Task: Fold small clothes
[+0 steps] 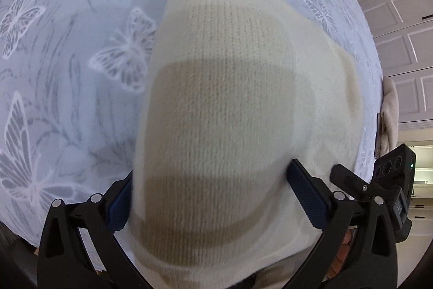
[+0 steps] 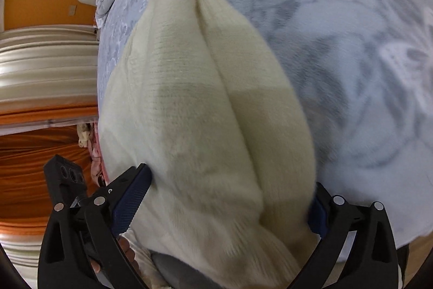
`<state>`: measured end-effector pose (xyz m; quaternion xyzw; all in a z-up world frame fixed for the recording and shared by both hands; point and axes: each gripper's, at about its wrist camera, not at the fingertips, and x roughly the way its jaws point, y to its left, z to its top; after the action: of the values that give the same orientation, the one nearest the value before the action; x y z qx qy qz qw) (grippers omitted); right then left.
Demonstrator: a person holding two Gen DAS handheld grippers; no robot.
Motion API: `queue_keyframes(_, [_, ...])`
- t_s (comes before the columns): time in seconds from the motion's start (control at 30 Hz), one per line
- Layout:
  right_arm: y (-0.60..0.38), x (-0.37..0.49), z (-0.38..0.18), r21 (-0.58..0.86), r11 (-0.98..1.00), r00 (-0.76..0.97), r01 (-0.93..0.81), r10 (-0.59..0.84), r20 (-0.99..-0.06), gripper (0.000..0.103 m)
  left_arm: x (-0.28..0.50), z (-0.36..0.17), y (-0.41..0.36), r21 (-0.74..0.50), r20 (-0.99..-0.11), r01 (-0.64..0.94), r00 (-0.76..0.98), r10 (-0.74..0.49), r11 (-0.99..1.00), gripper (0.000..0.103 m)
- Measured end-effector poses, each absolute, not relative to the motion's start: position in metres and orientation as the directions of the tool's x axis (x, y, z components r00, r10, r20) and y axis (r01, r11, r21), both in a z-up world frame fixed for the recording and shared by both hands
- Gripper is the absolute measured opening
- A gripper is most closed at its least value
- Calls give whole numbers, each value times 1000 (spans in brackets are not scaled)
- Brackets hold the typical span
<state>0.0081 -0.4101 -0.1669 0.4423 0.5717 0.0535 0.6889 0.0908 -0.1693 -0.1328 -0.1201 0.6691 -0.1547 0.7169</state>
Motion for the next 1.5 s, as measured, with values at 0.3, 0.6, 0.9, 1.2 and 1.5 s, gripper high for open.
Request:
queue_keyframes(0.3, [-394,6,-131,623,686,430,376,466,-773,46,93,-120,-175,-337,-936,140,55,-347,931,84])
queue_keyframes(0.6, [-380,-48,-64,605,701,544,377,361,-757,42,58,-57,-177,-253,-942,325,132,-308,911,62])
queue_keyframes(0.9, [-375,-106,33,590,751,672,298,274,-688,42,2,25,-179,-266,-900,436,208,-384,860,61])
queue_keyframes(1.2, [-351,-124,114,561,807,788,185,219,-575,42,-27,119,-166,-247,-804,500,373,-464,830,61])
queue_keyframes(1.5, [-307,-134,199,471,881,882,51,181,-435,42,-33,191,-130,-254,-684,536,490,-541,805,61])
